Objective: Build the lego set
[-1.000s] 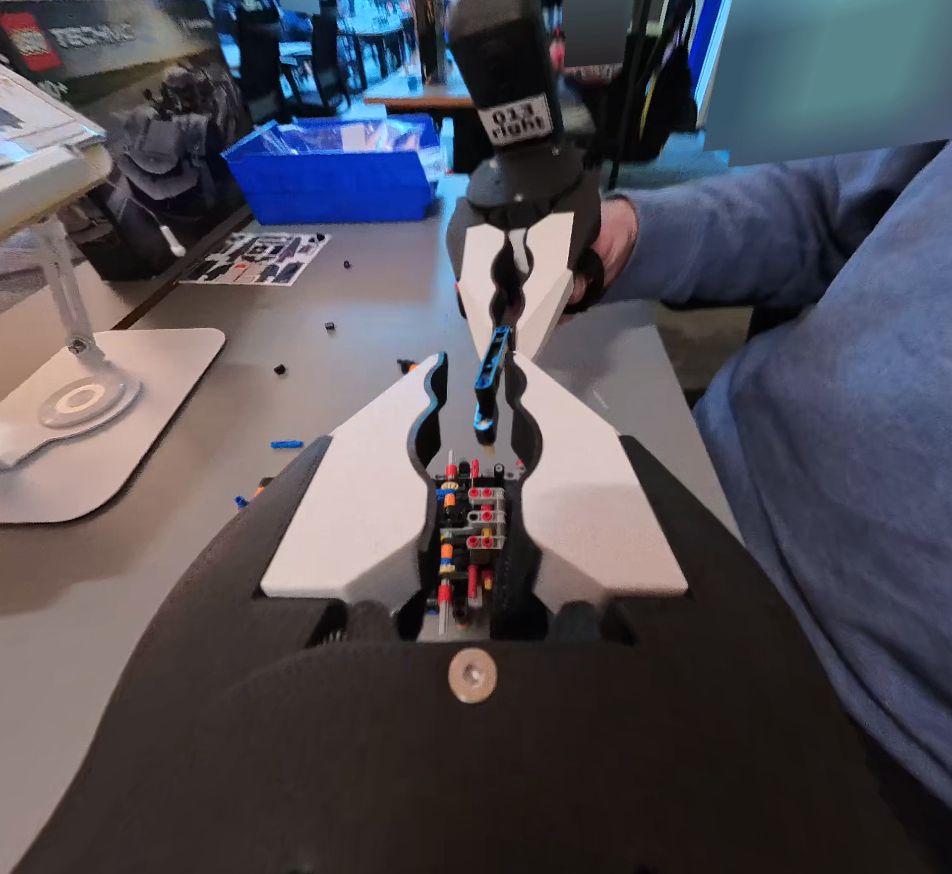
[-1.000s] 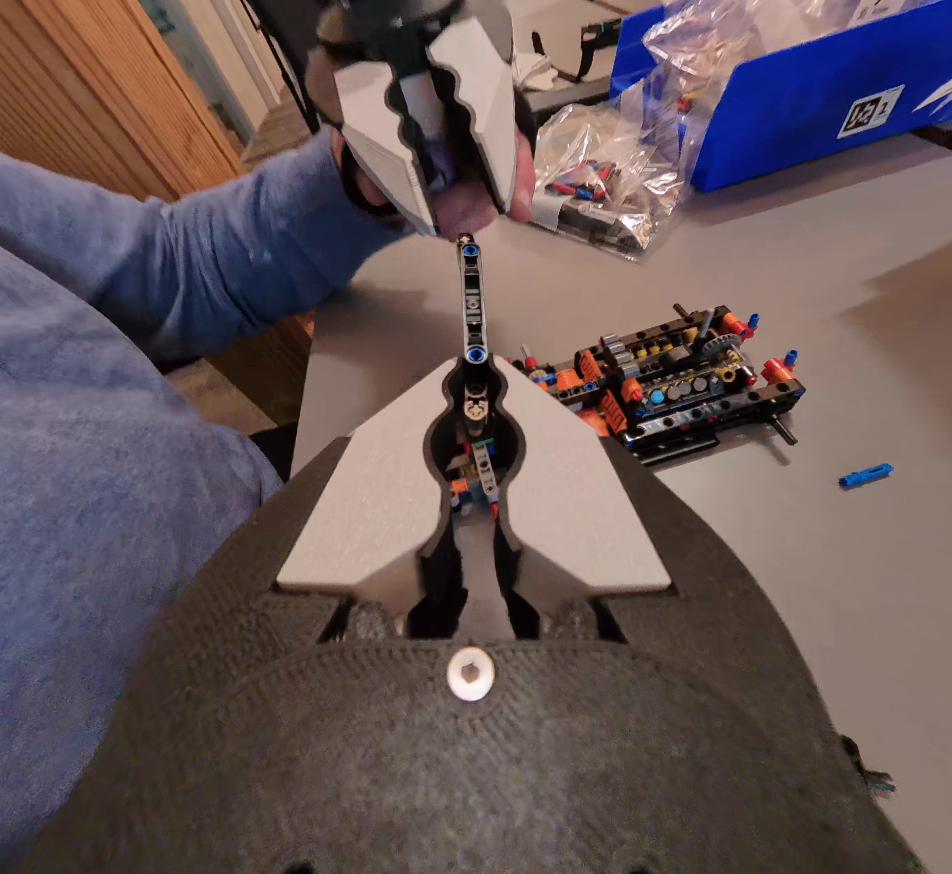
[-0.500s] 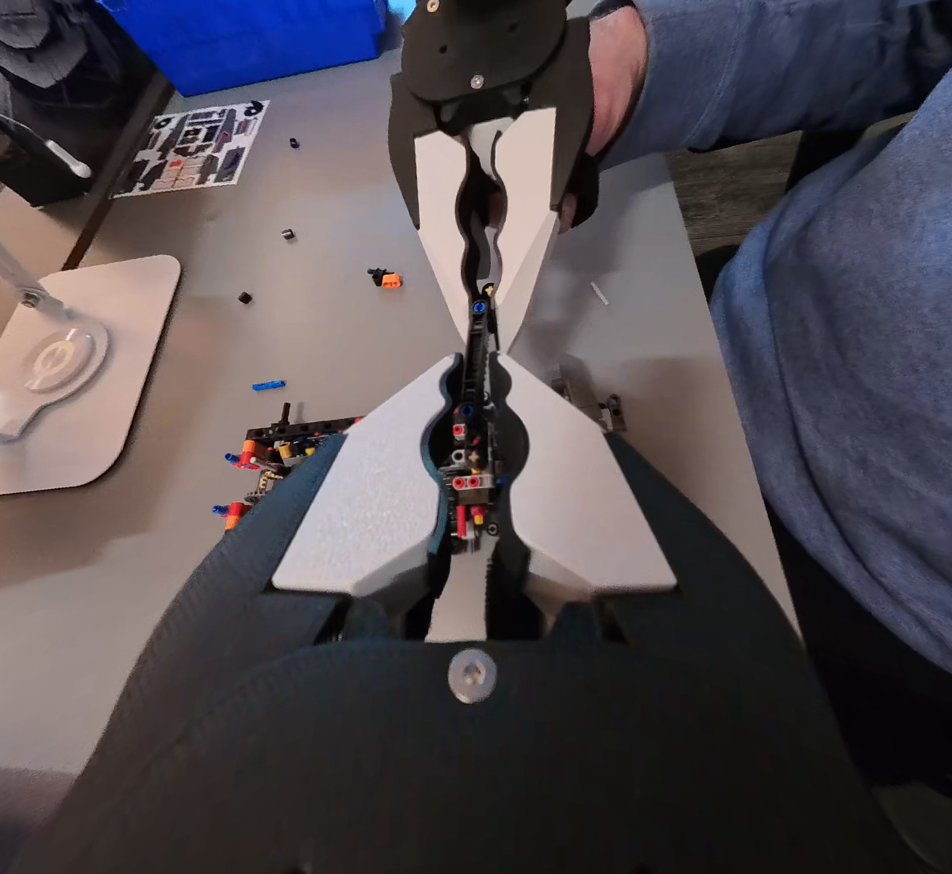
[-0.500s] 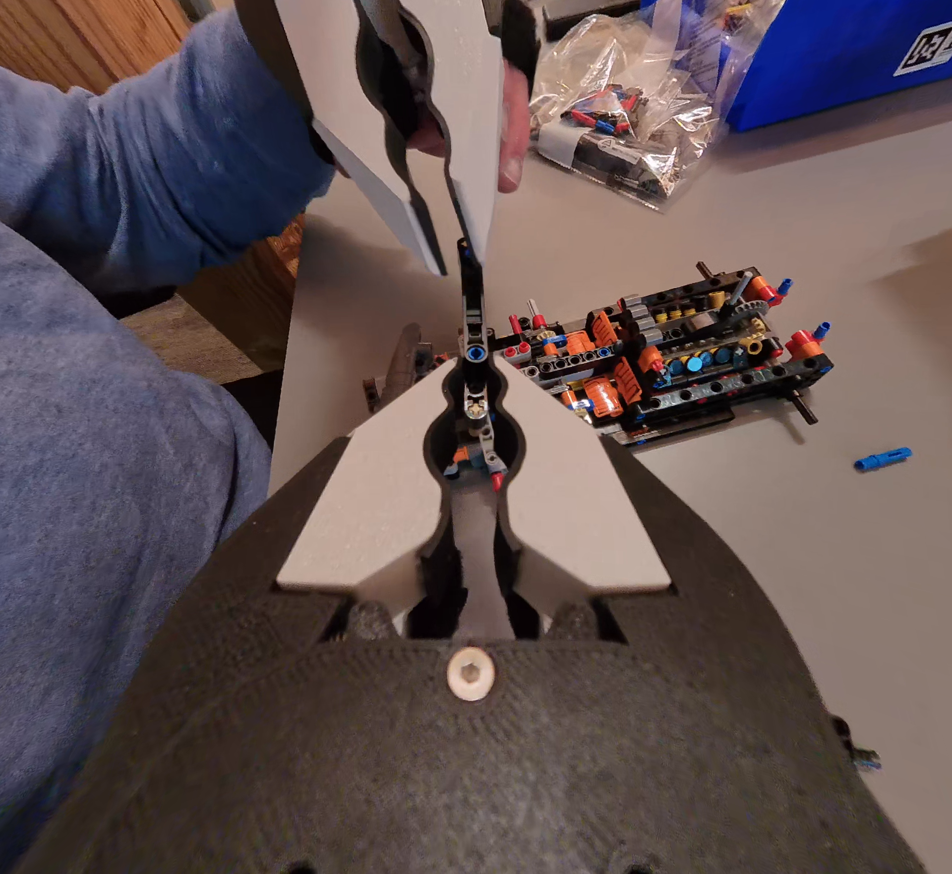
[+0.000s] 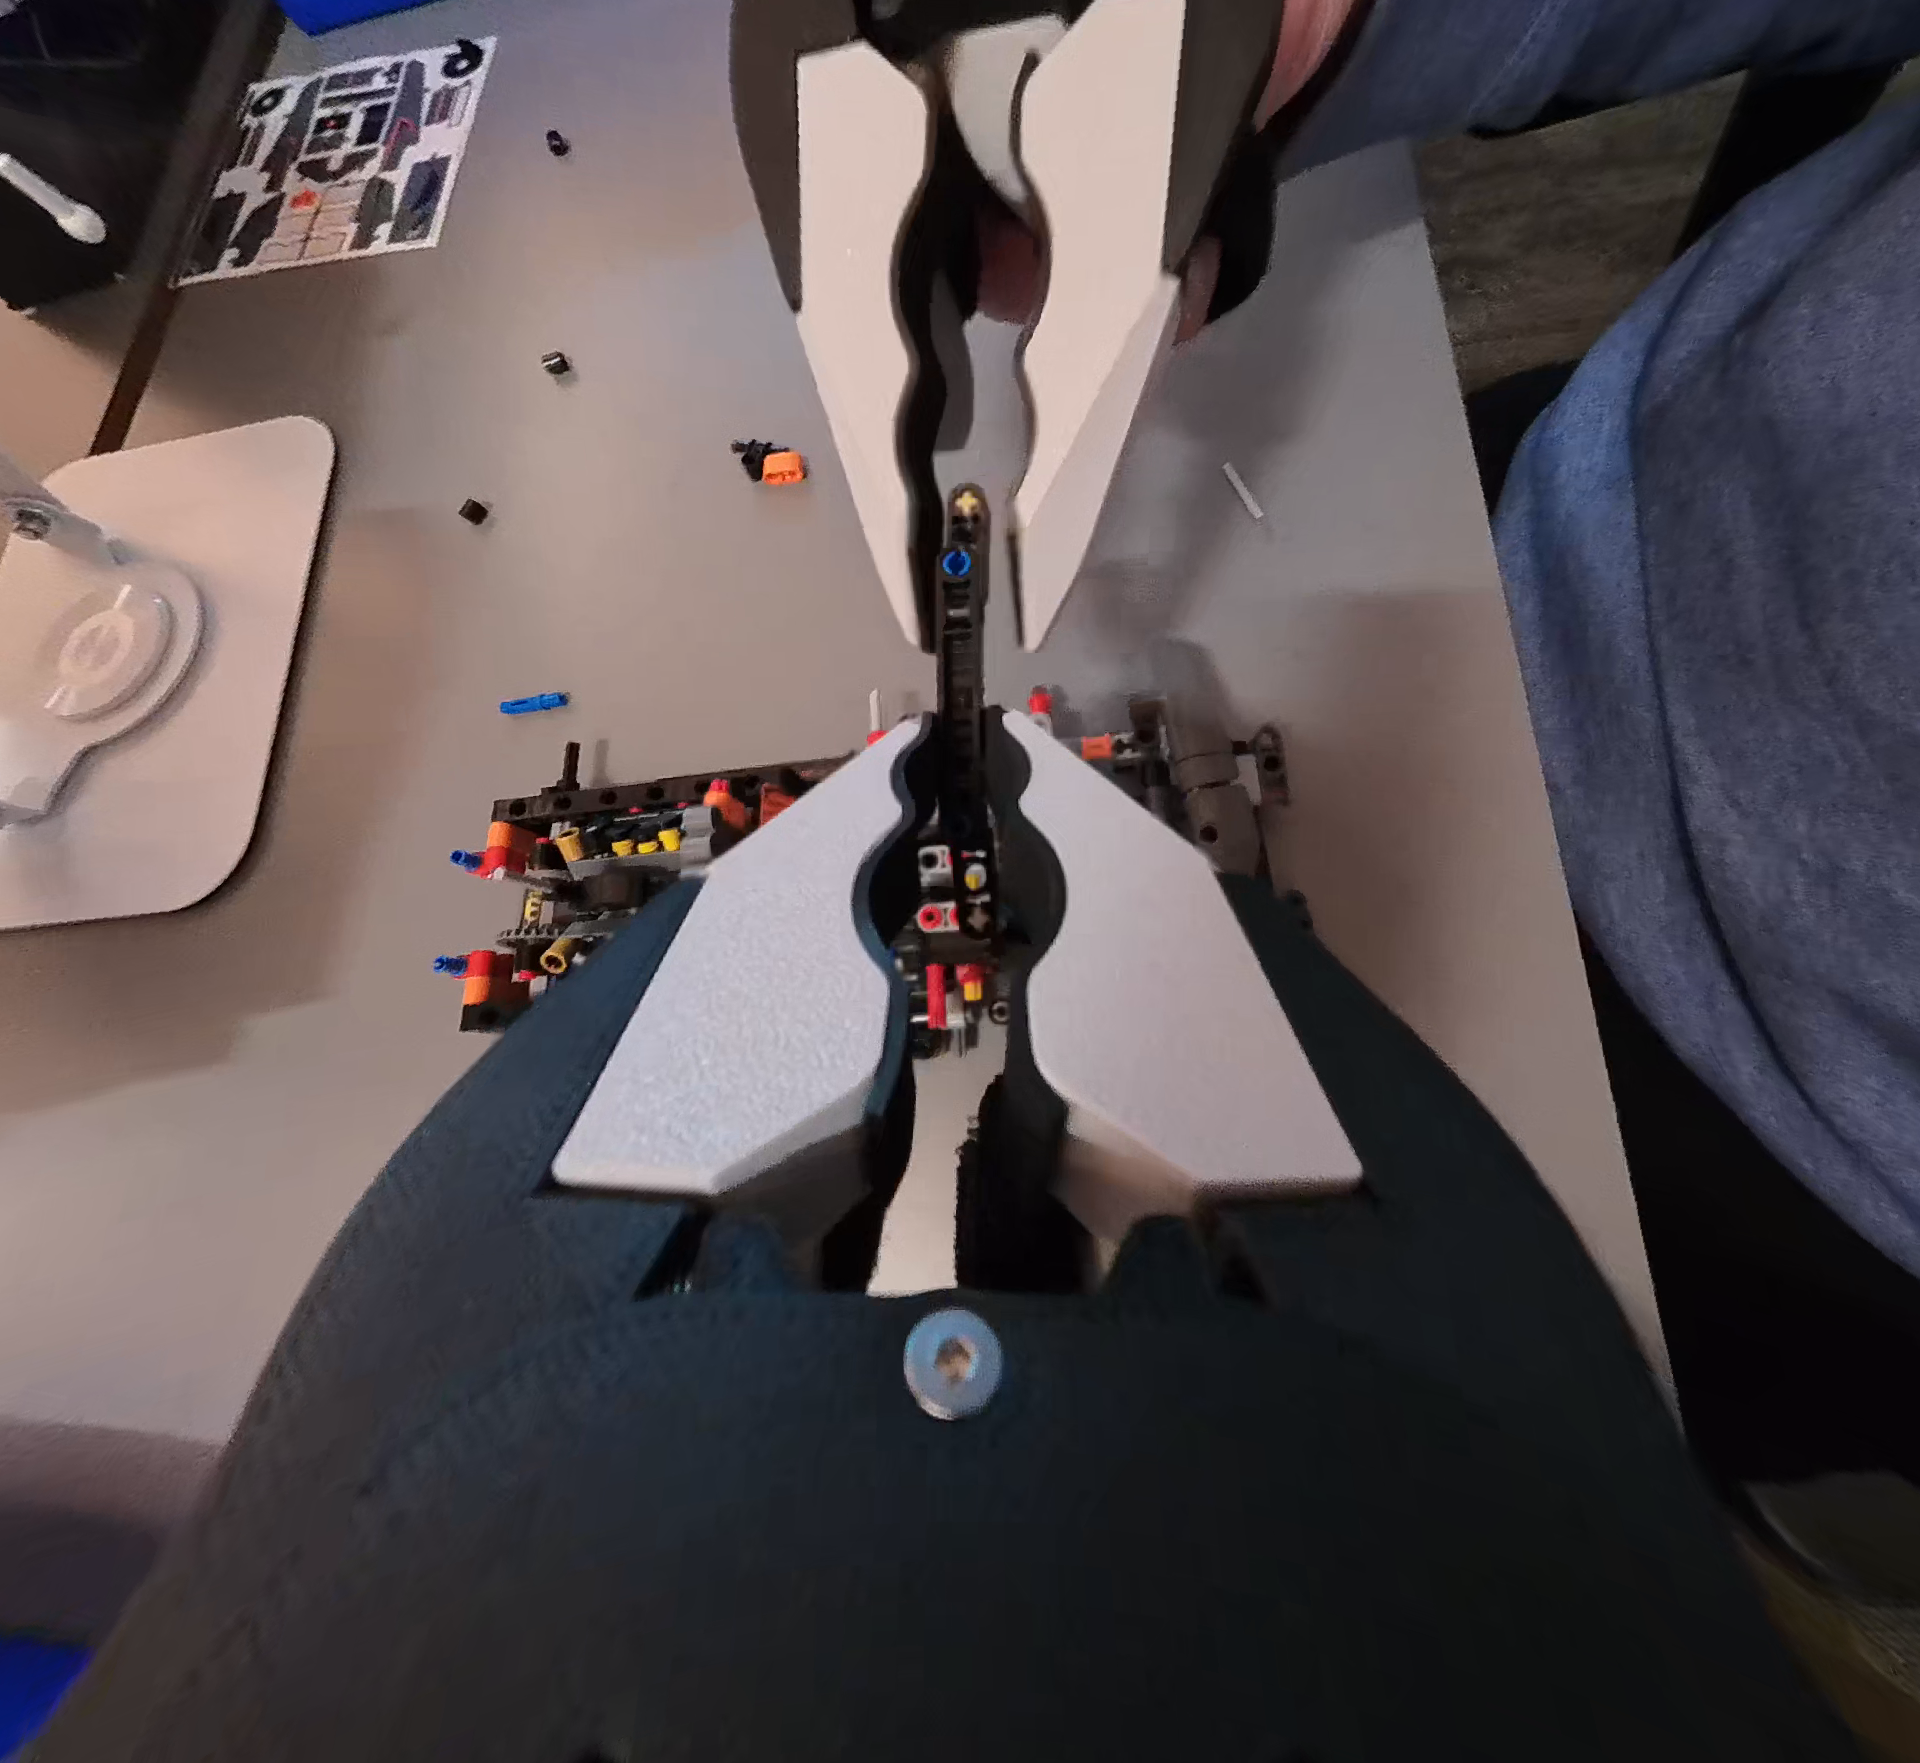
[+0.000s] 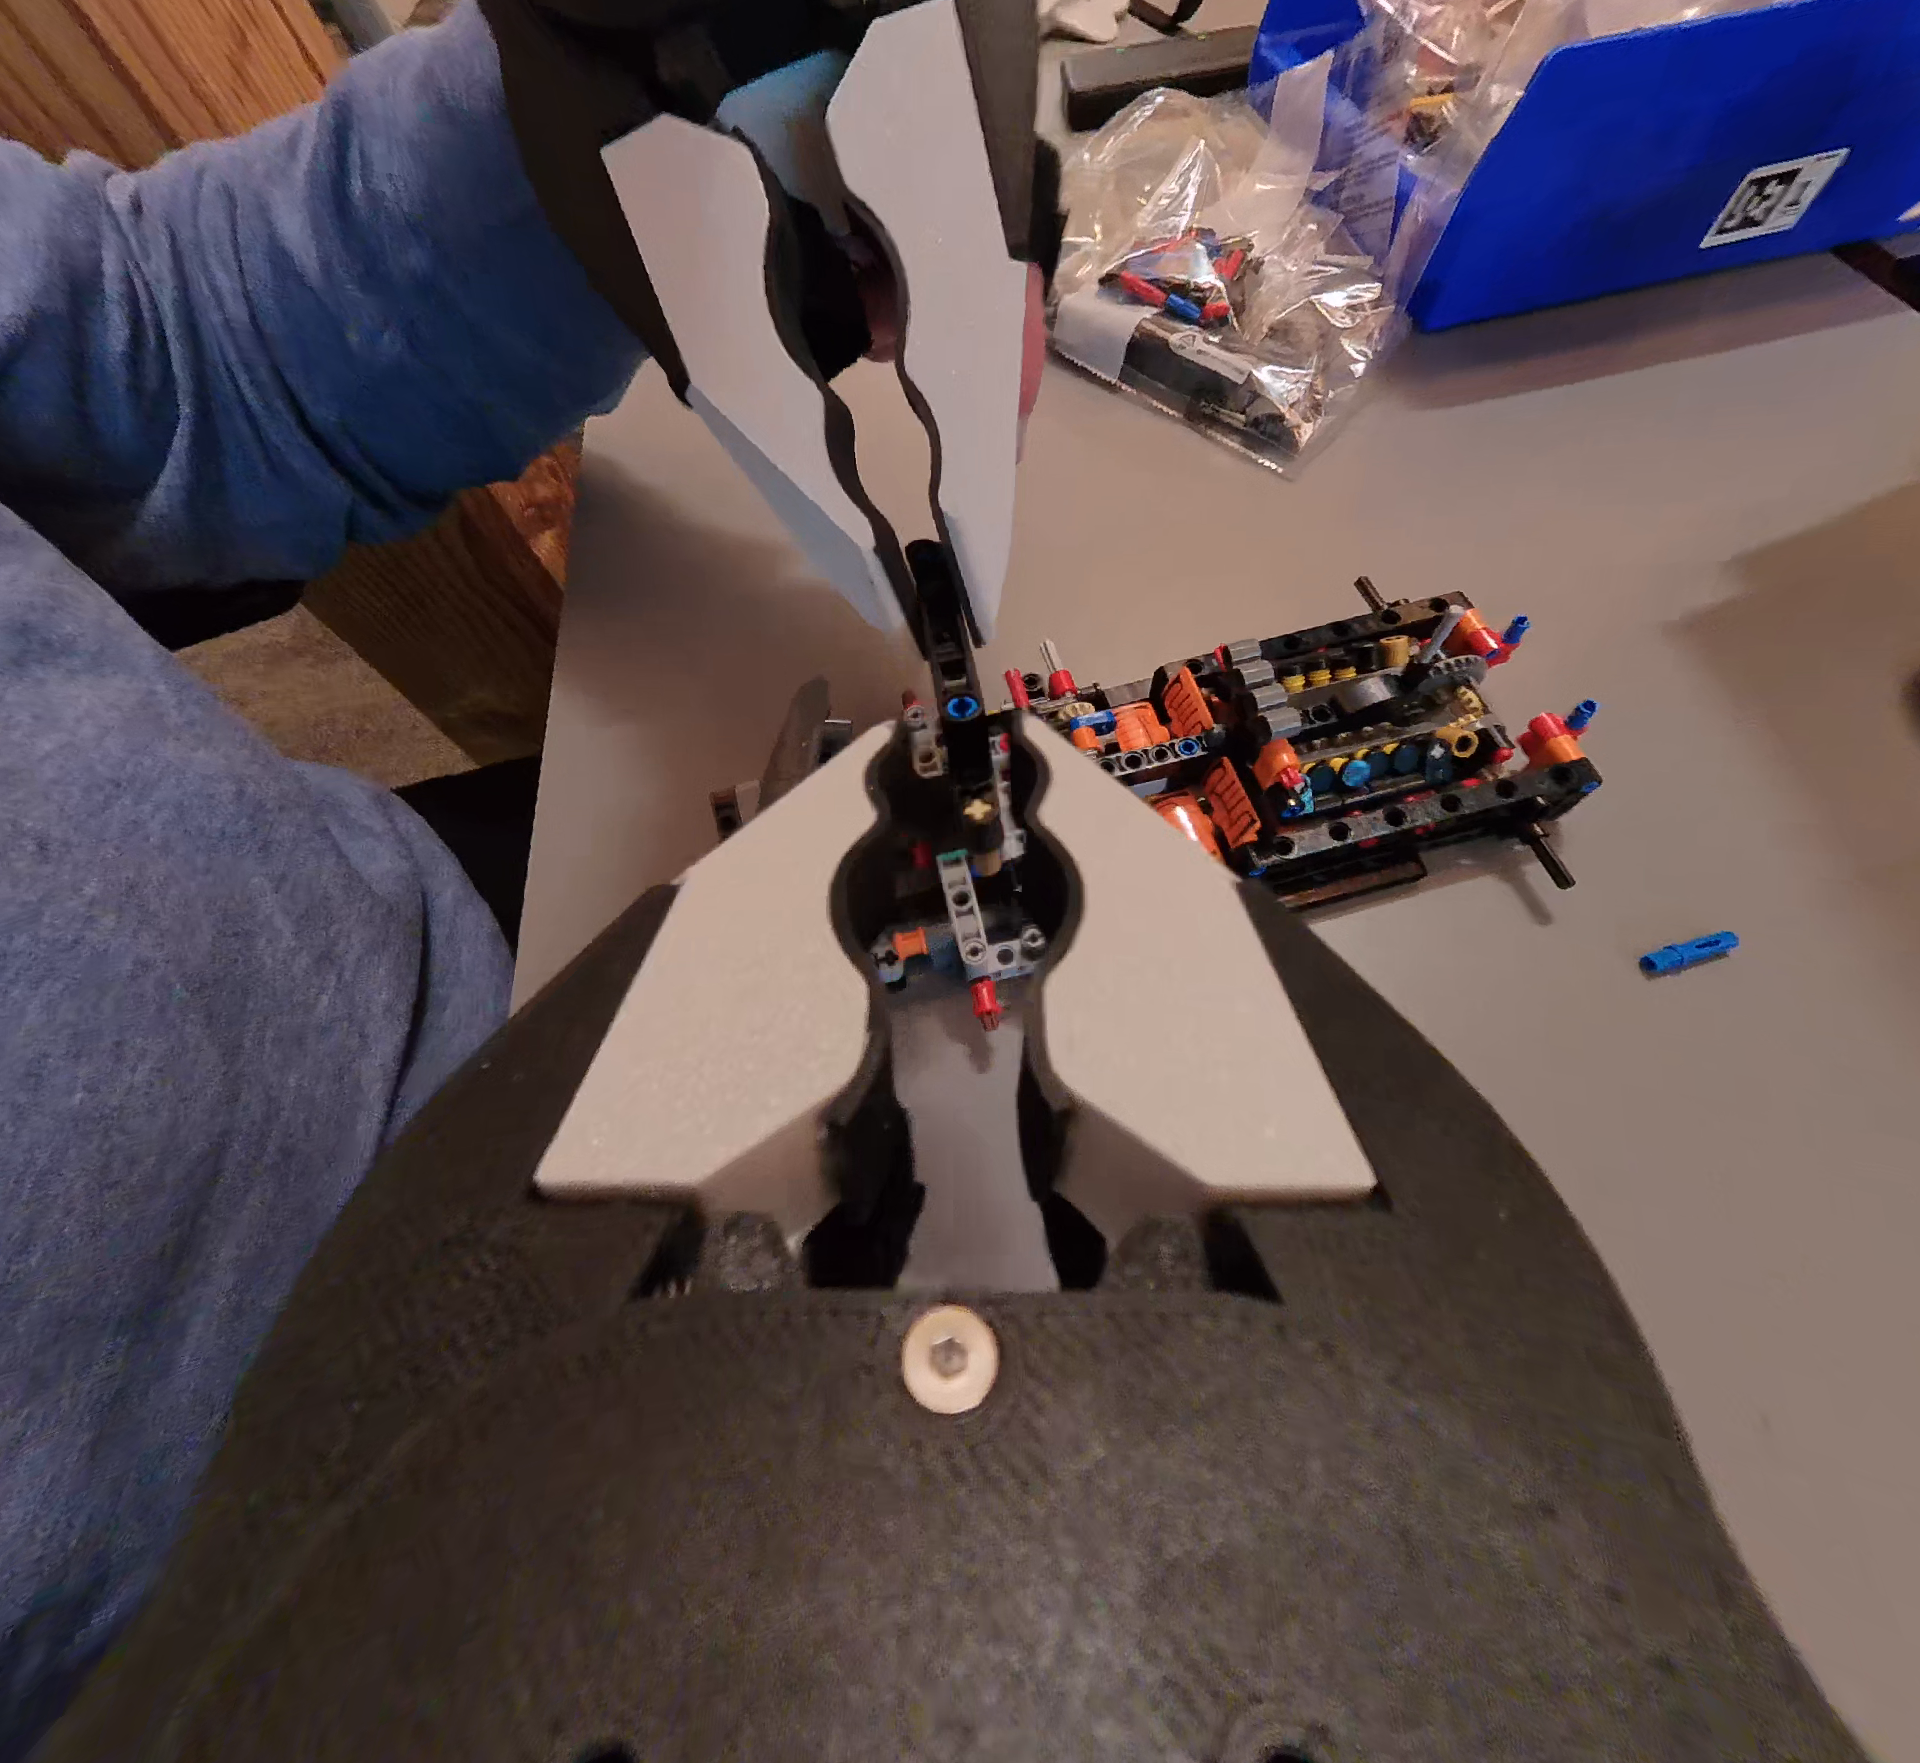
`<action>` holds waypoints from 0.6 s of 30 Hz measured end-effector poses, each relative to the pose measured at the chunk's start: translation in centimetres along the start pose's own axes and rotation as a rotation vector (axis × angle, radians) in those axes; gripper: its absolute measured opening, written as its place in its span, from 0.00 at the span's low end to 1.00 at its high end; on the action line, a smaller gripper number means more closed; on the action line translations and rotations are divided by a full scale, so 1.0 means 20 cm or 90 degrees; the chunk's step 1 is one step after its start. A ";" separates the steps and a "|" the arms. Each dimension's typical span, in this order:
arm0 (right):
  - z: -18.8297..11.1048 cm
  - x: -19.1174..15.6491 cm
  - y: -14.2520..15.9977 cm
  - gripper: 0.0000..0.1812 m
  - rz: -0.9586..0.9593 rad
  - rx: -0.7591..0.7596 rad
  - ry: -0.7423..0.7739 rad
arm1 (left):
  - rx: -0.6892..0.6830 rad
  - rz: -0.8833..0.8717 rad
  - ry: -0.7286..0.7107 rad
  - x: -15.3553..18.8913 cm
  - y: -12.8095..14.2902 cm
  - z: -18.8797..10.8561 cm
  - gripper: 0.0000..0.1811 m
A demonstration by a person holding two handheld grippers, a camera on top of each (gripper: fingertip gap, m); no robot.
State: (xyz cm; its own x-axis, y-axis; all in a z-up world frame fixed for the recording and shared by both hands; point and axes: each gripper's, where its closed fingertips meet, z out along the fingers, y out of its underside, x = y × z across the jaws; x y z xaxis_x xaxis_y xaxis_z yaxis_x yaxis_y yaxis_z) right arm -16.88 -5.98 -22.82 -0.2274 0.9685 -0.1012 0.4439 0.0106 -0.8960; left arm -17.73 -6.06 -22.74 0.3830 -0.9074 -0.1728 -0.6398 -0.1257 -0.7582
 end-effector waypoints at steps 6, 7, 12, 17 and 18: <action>-0.03 0.05 0.02 0.13 0.012 -0.006 0.017 | 0.012 -0.047 -0.016 -0.02 0.07 -0.04 0.03; -0.03 0.05 0.04 0.12 0.009 -0.013 0.016 | 0.012 -0.053 -0.012 -0.01 0.08 -0.05 0.03; 0.01 0.04 0.13 0.10 -0.011 -0.084 0.011 | -0.010 -0.063 -0.005 0.02 0.15 -0.05 0.03; 0.04 0.02 0.19 0.09 -0.017 -0.121 0.002 | -0.016 -0.078 -0.005 0.03 0.20 -0.07 0.03; 0.03 0.02 0.19 0.09 -0.015 -0.123 0.002 | -0.021 -0.078 -0.005 0.03 0.21 -0.07 0.03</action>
State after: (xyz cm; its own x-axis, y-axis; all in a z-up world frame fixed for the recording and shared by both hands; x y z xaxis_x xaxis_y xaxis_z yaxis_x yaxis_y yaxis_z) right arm -15.90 -5.71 -26.56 -0.2369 0.9682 -0.0802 0.5968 0.0799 -0.7984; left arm -21.06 -7.66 -25.23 0.4645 -0.8816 -0.0845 -0.6090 -0.2487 -0.7532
